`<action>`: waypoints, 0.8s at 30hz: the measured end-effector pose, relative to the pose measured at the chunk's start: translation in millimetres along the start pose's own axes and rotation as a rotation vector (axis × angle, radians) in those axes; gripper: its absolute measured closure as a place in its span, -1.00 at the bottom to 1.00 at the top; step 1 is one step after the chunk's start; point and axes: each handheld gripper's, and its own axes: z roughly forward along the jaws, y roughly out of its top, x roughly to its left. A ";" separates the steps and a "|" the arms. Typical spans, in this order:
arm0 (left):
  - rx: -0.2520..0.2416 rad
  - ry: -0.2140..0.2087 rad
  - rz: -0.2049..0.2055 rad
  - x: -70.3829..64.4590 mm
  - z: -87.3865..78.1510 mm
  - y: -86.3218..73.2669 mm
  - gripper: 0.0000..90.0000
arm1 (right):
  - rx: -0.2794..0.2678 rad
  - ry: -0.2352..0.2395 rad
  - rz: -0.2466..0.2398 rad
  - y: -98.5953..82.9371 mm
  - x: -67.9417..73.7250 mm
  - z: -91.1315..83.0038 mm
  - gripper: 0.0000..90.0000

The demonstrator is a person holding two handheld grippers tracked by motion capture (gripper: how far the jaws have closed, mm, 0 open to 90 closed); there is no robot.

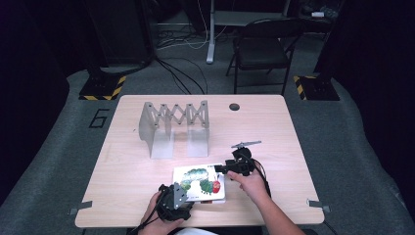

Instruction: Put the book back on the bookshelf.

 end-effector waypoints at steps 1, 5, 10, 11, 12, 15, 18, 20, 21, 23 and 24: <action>-0.006 0.012 -0.001 -0.7 0.4 -0.3 -0.61 | 0.001 0.007 0.007 2.1 -2.4 1.0 -0.24; -0.012 0.001 0.003 0.1 0.4 -1.1 -0.61 | 0.013 0.017 0.015 5.4 -5.1 7.1 -0.24; -0.018 0.003 -0.001 -0.3 0.2 -2.2 -0.61 | 0.043 0.037 0.023 6.6 -5.2 14.8 -0.24; -0.017 0.003 0.001 -0.3 0.0 -2.5 -0.61 | 0.052 0.039 0.020 6.5 -4.6 16.9 -0.24; -0.021 0.003 -0.001 -0.4 0.2 -2.8 -0.61 | 0.061 0.042 0.011 6.6 -3.9 19.4 -0.24; -0.025 0.001 0.002 -0.2 0.0 -3.5 -0.61 | 0.069 0.050 0.000 6.9 -3.6 23.7 -0.23; -0.030 0.003 0.009 0.3 0.0 -3.9 -0.61 | 0.071 0.061 -0.002 7.4 -4.3 25.1 -0.19; -0.035 0.005 0.006 0.0 0.2 -4.3 -0.61 | 0.084 0.094 0.018 8.0 -4.6 26.6 -0.11; -0.034 0.005 0.009 0.2 0.1 -4.3 -0.61 | 0.096 0.108 0.026 8.1 -4.8 27.3 -0.10; -0.035 0.005 0.010 0.2 0.1 -4.4 -0.61 | 0.101 0.113 0.023 7.8 -5.0 29.1 -0.11; -0.036 0.005 0.010 0.2 0.1 -4.5 -0.61 | 0.104 0.112 0.032 8.0 -4.5 29.1 -0.11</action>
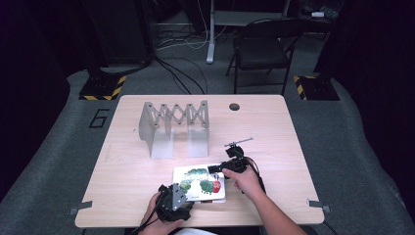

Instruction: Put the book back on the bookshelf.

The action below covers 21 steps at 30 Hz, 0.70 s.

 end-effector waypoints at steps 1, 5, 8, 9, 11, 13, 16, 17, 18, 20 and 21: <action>-0.002 0.000 -0.001 -0.1 0.1 -0.1 -0.61 | 0.000 0.000 0.004 0.0 0.0 0.1 -0.11; -0.006 0.010 -0.007 -1.1 0.4 -0.5 -0.61 | 0.006 0.002 0.022 -0.9 -1.1 1.5 -0.14; -0.009 -0.003 0.003 -0.6 0.4 -0.3 -0.62 | 0.038 0.005 0.049 -2.3 -1.6 4.4 -0.23; -0.009 -0.003 0.003 -0.6 0.4 -0.3 -0.62 | 0.030 0.006 0.041 -2.5 -3.0 6.4 -0.22; -0.008 -0.004 0.004 -0.3 0.3 -0.3 -0.62 | 0.037 0.010 0.043 -1.9 -3.5 5.8 -0.21; -0.003 -0.001 0.007 -0.3 0.0 -0.1 -0.62 | 0.038 0.008 0.040 -2.1 -3.9 5.7 -0.20; 0.000 -0.002 0.010 -0.3 -0.2 -0.1 -0.63 | 0.040 0.010 0.048 -2.2 -4.2 5.3 -0.18; -0.001 -0.004 0.014 0.0 0.0 0.2 -0.63 | 0.033 0.014 0.062 -2.2 -4.4 5.4 -0.15; 0.003 -0.008 0.019 0.4 -0.2 0.6 -0.63 | 0.033 0.014 0.062 -2.2 -4.4 5.4 -0.15; 0.013 -0.013 0.010 0.5 -0.6 1.2 -0.63 | 0.034 0.015 0.071 -2.3 -5.4 4.8 -0.12; 0.023 -0.027 0.012 1.5 -1.3 1.8 -0.63 | 0.034 0.020 0.066 -2.6 -6.9 4.3 -0.10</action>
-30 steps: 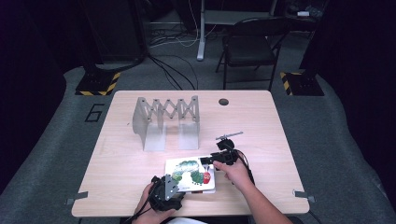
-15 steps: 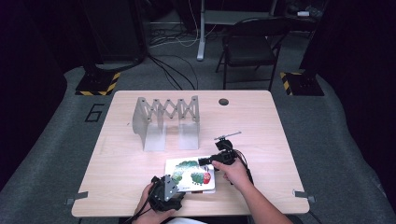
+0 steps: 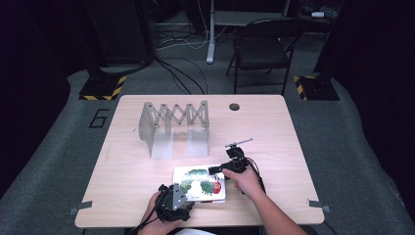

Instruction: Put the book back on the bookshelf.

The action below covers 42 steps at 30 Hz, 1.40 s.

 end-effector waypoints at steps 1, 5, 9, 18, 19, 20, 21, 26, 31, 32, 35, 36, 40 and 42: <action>0.008 -0.005 0.003 0.4 -0.5 0.5 -0.63 | 0.000 0.000 0.000 0.0 0.0 0.0 -0.10; 0.035 -0.023 -0.021 4.2 -5.6 1.1 -0.57 | 0.001 0.000 0.009 0.0 -0.7 -0.5 -0.06; 0.039 -0.028 -0.047 9.7 -10.3 1.2 -0.57 | -0.004 0.002 0.012 -0.2 -0.8 -0.4 -0.06; 0.028 -0.035 -0.074 14.8 -17.5 3.3 -0.56 | -0.012 0.003 0.008 -1.0 -1.7 -0.2 -0.06; 0.037 -0.047 -0.073 16.5 -18.8 3.8 -0.56 | -0.009 0.003 0.015 -0.9 -1.3 -0.4 -0.06; 0.030 -0.033 -0.079 16.9 -18.8 3.9 -0.56 | -0.012 0.004 0.009 -1.1 -1.8 -0.3 -0.06; 0.025 -0.036 -0.086 17.3 -19.0 3.9 -0.56 | -0.012 0.004 0.009 -1.1 -1.9 -0.3 -0.06; 0.020 -0.030 -0.103 20.9 -20.6 4.2 -0.54 | -0.006 0.008 0.007 -1.0 -2.6 -0.9 -0.05; 0.025 -0.034 -0.107 24.3 -19.6 4.4 -0.54 | -0.011 0.009 0.017 -1.1 -2.0 -0.6 -0.05; 0.014 -0.022 -0.113 24.3 -18.4 4.3 -0.54 | -0.010 0.009 0.017 -1.1 -2.0 -0.8 -0.05; 0.022 -0.025 -0.131 28.6 -15.3 6.2 -0.55 | -0.013 0.009 0.020 -1.3 -1.9 -0.6 -0.05; 0.020 -0.030 -0.135 30.9 -13.4 6.7 -0.56 | -0.014 0.009 0.020 -1.3 -2.0 -0.6 -0.04; 0.044 -0.048 -0.169 39.0 -8.1 6.5 -0.69 | -0.013 0.008 0.015 -1.6 -2.3 -0.9 -0.04; 0.057 -0.069 -0.194 43.5 -6.1 5.8 -0.74 | -0.010 0.010 0.015 -1.4 -2.5 -1.2 -0.03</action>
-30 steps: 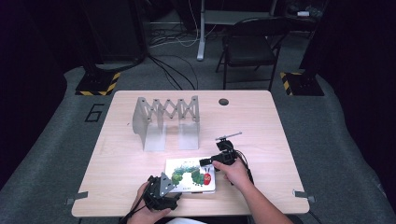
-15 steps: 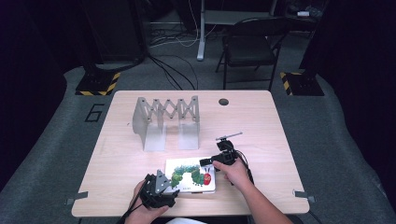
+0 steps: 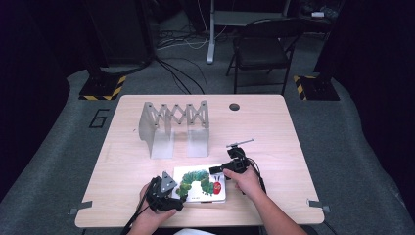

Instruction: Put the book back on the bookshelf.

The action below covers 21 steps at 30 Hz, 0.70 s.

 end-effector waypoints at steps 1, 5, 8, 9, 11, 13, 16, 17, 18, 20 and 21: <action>0.003 -0.005 -0.012 0.6 0.6 0.0 -0.78 | -0.001 0.000 -0.001 -0.1 -0.2 0.0 -0.03; -0.001 -0.003 0.004 1.7 2.2 0.4 -0.81 | -0.004 0.002 -0.004 -0.5 -0.7 -0.1 -0.03; 0.014 -0.019 -0.007 3.2 2.6 1.4 -0.83 | -0.003 0.001 -0.002 -0.6 -0.6 -0.3 -0.03; 0.015 -0.030 -0.025 3.7 3.2 1.4 -0.83 | -0.003 0.001 0.000 -0.7 -0.5 -0.3 -0.03; 0.017 -0.042 -0.032 6.1 4.3 1.0 -0.83 | -0.003 0.001 0.001 -0.7 -0.4 -0.3 -0.03; 0.013 -0.055 -0.041 7.5 5.3 0.2 -0.84 | -0.013 -0.001 0.005 -1.3 -0.1 0.2 -0.03; -0.011 -0.051 -0.036 8.0 6.5 -2.8 -0.85 | -0.007 -0.001 0.002 -1.3 -0.2 -0.4 -0.03; -0.011 -0.052 -0.041 7.8 6.2 -3.5 -0.85 | -0.009 0.000 -0.006 -1.3 -0.5 -0.2 -0.03; -0.016 -0.053 -0.040 8.2 6.2 -4.4 -0.85 | -0.009 0.000 -0.006 -1.3 -0.5 -0.2 -0.03; -0.031 -0.057 -0.051 8.0 6.7 -6.1 -0.84 | -0.005 -0.004 -0.008 -1.4 0.5 -0.5 -0.03; -0.031 -0.054 -0.051 8.0 6.5 -6.6 -0.84 | -0.002 -0.008 -0.014 -1.3 0.9 -0.6 -0.04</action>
